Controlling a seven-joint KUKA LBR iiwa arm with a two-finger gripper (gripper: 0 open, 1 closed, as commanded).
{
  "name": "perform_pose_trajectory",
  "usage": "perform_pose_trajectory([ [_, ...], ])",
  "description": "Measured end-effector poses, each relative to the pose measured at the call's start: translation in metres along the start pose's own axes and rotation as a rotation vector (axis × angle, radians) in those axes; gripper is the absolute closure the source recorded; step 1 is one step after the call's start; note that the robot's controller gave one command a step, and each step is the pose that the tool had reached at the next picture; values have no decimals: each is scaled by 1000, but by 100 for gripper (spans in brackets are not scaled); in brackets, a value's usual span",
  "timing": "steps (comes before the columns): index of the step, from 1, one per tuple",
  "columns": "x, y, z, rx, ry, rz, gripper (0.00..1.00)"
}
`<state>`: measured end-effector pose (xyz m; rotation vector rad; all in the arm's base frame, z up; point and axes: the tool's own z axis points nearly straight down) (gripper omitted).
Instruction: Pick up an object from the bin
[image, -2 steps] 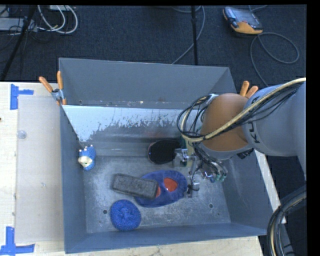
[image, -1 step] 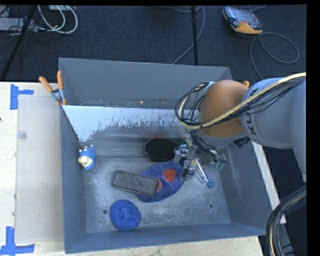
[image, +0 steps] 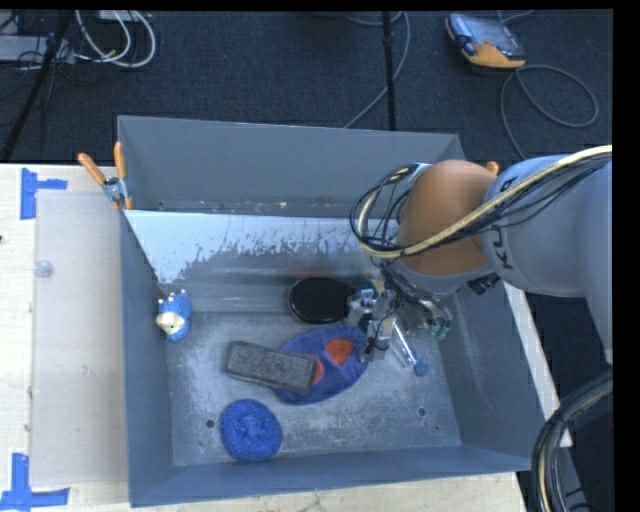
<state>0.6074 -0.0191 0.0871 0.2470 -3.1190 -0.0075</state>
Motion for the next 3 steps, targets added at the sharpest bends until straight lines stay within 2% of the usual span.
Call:
perform_pose_trajectory([
  [1, 2, 5, -42, -1, 8, 1, 100],
  [2, -9, 2, -86, 0, -1, -7, 100],
  [3, -1, 24, -188, -2, 6, -45, 100],
])
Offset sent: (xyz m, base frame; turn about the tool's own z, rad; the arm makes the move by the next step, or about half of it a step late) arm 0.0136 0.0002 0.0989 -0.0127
